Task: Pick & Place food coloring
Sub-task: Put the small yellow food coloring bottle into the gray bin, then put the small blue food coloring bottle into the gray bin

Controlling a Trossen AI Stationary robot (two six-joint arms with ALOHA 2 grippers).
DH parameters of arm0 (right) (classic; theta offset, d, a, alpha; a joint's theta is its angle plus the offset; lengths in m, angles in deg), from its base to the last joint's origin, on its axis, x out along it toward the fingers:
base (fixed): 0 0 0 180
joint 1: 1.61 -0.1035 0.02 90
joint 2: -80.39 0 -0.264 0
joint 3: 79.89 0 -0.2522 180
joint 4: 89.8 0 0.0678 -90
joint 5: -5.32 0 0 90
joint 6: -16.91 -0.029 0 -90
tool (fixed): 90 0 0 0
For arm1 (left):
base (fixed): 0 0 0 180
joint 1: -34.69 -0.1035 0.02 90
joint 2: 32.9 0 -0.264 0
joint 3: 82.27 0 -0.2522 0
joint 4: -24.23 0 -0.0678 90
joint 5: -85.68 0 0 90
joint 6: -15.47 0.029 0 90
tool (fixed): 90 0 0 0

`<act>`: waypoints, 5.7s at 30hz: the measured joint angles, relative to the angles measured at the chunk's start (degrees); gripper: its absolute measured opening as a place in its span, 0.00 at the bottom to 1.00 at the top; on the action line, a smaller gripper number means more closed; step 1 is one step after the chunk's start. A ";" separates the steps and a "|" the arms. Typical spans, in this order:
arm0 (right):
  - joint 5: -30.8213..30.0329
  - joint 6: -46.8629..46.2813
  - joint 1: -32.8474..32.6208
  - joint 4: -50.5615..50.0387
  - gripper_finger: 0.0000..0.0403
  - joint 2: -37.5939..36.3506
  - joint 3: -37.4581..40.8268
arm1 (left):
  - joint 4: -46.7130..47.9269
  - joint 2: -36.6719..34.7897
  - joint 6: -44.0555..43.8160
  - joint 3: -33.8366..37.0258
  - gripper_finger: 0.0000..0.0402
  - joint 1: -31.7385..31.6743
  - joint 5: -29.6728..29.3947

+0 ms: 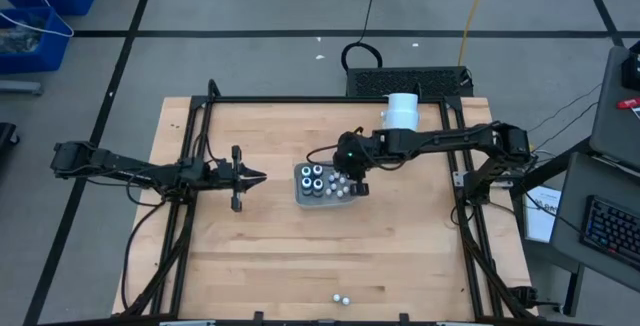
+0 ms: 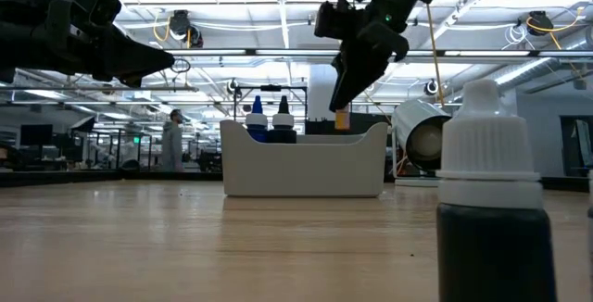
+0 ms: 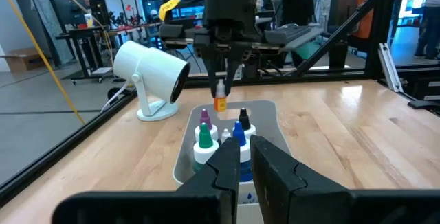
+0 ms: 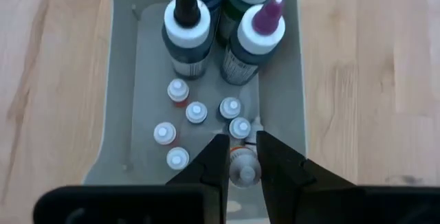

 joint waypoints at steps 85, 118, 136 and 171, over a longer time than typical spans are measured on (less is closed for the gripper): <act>-2.91 -0.16 -3.41 9.65 0.12 6.84 3.41 | -0.11 0.00 0.98 0.00 0.11 -0.01 -1.95; -3.06 -3.87 -3.26 18.51 0.12 7.19 10.42 | -0.28 0.00 1.01 0.00 0.11 -0.01 -1.96; -3.30 -3.15 -2.56 20.63 0.26 6.41 10.44 | -0.59 0.00 0.94 0.00 0.11 -0.01 -1.97; -10.60 -21.26 -27.45 27.69 0.01 -54.22 40.68 | -0.57 0.00 -3.32 0.02 0.11 0.03 -1.92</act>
